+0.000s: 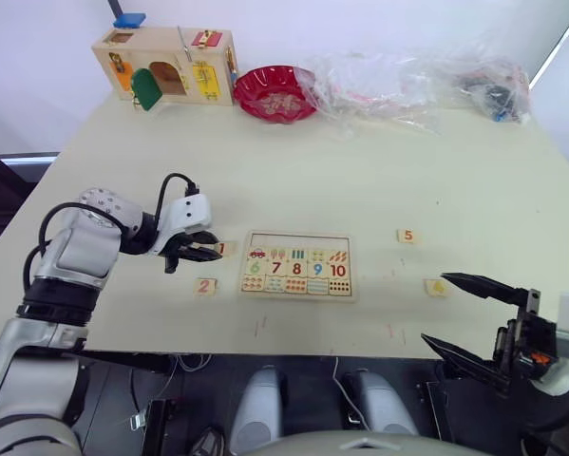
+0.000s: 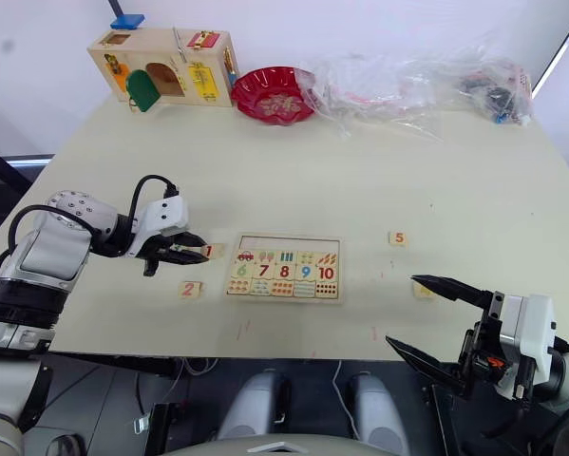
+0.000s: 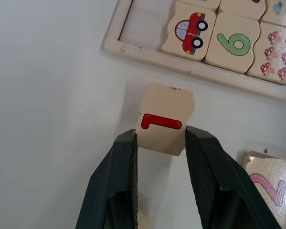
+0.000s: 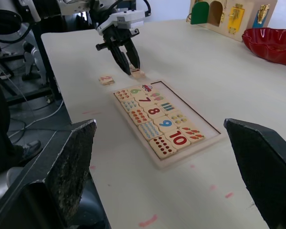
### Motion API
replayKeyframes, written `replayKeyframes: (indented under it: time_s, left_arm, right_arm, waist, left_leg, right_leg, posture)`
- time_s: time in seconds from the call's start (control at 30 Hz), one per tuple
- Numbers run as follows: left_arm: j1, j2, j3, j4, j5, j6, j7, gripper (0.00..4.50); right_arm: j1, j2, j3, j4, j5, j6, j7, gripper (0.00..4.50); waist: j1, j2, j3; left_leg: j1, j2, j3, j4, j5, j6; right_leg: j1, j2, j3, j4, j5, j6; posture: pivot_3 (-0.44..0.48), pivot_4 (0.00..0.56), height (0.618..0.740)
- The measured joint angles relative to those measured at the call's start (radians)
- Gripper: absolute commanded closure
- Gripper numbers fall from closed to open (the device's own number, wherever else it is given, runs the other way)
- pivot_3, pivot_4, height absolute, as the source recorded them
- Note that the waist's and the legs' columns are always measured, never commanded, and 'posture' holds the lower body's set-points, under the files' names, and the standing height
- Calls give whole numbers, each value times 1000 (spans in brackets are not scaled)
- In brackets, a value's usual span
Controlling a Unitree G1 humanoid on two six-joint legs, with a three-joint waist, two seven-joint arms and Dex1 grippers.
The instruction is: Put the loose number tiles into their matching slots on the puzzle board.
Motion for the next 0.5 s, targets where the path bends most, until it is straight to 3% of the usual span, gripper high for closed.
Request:
replayKeyframes:
  time_s: [0.1,0.17,0.33,0.5]
  left_arm:
    - [12,8,-3,0,-1,-1,0,3544]
    - [21,13,-3,-2,-2,3,2,2534]
    - [27,25,-2,-1,-23,20,-2,522]
    - [-60,72,21,168,-108,-142,-118,522]
  right_arm:
    - [6,0,0,0,0,0,0,0]
    - [10,0,0,0,-1,0,0,0]
    - [16,0,1,0,-1,-1,13,0]
    - [-9,-4,13,11,0,-1,22,0]
  waist:
    - [0,0,0]
    - [0,0,0]
    - [0,0,0]
    - [0,0,0]
  left_leg:
    - [0,0,0,0,0,0]
    - [0,0,0,0,0,0]
    - [0,0,0,0,0,0]
    - [0,0,0,0,0,0]
  right_leg:
    - [0,0,0,0,0,0]
    - [0,0,0,0,0,0]
    - [0,0,0,0,0,0]
    - [0,0,0,0,0,0]
  posture:
    - [0,150,740]
    - [0,150,740]
    - [0,150,740]
    - [0,150,740]
